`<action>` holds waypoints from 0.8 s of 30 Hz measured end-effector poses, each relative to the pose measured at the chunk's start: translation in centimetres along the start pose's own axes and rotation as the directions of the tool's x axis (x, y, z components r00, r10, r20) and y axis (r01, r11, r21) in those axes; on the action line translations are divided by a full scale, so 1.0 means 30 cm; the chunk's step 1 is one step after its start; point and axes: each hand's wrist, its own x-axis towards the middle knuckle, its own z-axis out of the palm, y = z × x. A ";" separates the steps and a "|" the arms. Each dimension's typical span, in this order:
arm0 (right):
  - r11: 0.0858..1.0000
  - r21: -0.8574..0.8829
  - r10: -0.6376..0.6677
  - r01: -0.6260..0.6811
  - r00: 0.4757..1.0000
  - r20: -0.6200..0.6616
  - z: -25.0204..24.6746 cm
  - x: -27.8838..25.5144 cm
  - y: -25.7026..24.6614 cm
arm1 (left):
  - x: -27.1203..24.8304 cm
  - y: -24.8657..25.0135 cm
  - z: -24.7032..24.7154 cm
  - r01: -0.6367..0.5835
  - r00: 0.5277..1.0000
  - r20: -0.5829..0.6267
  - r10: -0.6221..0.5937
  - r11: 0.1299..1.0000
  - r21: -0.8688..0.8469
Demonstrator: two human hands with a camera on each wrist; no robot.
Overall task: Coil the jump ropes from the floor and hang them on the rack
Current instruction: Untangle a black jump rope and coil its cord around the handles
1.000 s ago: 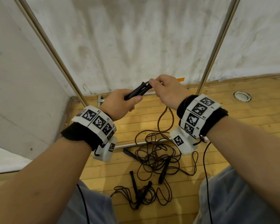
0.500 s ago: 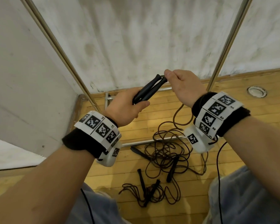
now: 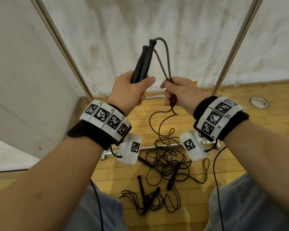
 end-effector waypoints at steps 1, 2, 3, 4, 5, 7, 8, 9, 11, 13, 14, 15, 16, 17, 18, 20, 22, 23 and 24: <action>0.999 0.036 0.010 -0.010 1.000 0.004 0.007 -0.008 0.001 | 0.003 0.000 0.003 0.011 1.000 -0.009 -0.011 1.000 -0.019; 0.998 0.059 0.010 -0.009 1.000 -0.010 0.011 -0.014 0.000 | 0.005 -0.001 0.006 0.024 0.999 -0.025 -0.025 0.999 -0.041; 0.998 0.061 -0.001 0.004 0.999 -0.041 0.012 -0.020 -0.003 | 0.009 -0.002 0.008 0.036 0.998 -0.053 -0.039 0.997 -0.063; 0.999 0.046 -0.018 0.022 0.997 -0.080 0.012 -0.023 -0.006 | 0.014 -0.003 0.007 0.046 0.995 -0.089 -0.053 0.996 -0.078; 0.999 0.028 -0.033 0.037 0.993 -0.116 0.011 -0.027 -0.009 | 0.018 -0.005 0.005 0.058 0.990 -0.124 -0.069 0.995 -0.087; 0.999 0.014 -0.034 0.036 0.988 -0.151 0.008 -0.032 -0.015 | 0.023 -0.015 0.003 0.089 0.981 -0.163 -0.103 0.992 -0.092; 1.000 0.008 -0.028 0.029 0.989 -0.146 0.009 -0.035 -0.016 | 0.024 -0.019 0.006 0.101 0.980 -0.163 -0.114 0.991 -0.087; 1.000 -0.013 -0.028 0.026 0.991 -0.128 0.009 -0.039 -0.016 | 0.025 -0.024 0.011 0.108 0.981 -0.157 -0.118 0.992 -0.070; 0.992 -0.120 -0.044 0.036 0.997 -0.071 0.015 -0.049 -0.010 | 0.027 -0.030 0.028 0.112 0.983 -0.146 -0.112 0.994 -0.010; 0.968 -0.247 -0.056 0.048 0.998 -0.027 0.029 -0.062 -0.003 | 0.029 -0.035 0.041 0.115 0.982 -0.152 -0.112 0.993 0.014; 0.961 -0.271 -0.056 0.050 0.998 -0.015 0.039 -0.067 0.000 | 0.031 -0.037 0.045 0.118 0.981 -0.156 -0.116 0.993 0.006; 0.964 -0.263 -0.049 0.046 0.999 -0.004 0.049 -0.071 0.001 | 0.033 -0.038 0.046 0.120 0.980 -0.158 -0.119 0.993 -0.002; 0.970 -0.238 -0.040 0.041 0.999 0.007 0.059 -0.073 0.002 | 0.034 -0.038 0.046 0.123 0.979 -0.160 -0.123 0.992 -0.012; 0.976 -0.214 -0.038 0.041 0.999 0.019 0.068 -0.074 0.000 | 0.035 -0.037 0.047 0.130 0.978 -0.162 -0.133 0.991 -0.031; 0.978 -0.202 -0.042 0.048 0.999 0.031 0.077 -0.075 -0.001 | 0.035 -0.035 0.048 0.142 0.975 -0.167 -0.150 0.988 -0.059; 0.972 -0.224 -0.066 0.076 0.997 0.051 0.092 -0.078 0.000 | 0.032 -0.029 0.052 0.160 0.966 -0.181 -0.183 0.978 -0.134; 0.948 -0.298 -0.099 0.112 0.993 0.059 0.102 -0.082 0.004 | 0.026 -0.020 0.059 0.172 0.958 -0.185 -0.217 0.958 -0.231; 0.929 -0.349 -0.108 0.123 0.992 0.061 0.108 -0.085 0.007 | 0.024 -0.019 0.061 0.190 0.955 -0.170 -0.241 0.943 -0.272; 0.907 -0.404 -0.104 0.122 0.992 0.066 0.114 -0.089 0.009 | 0.022 -0.019 0.062 0.219 0.953 -0.138 -0.270 0.927 -0.303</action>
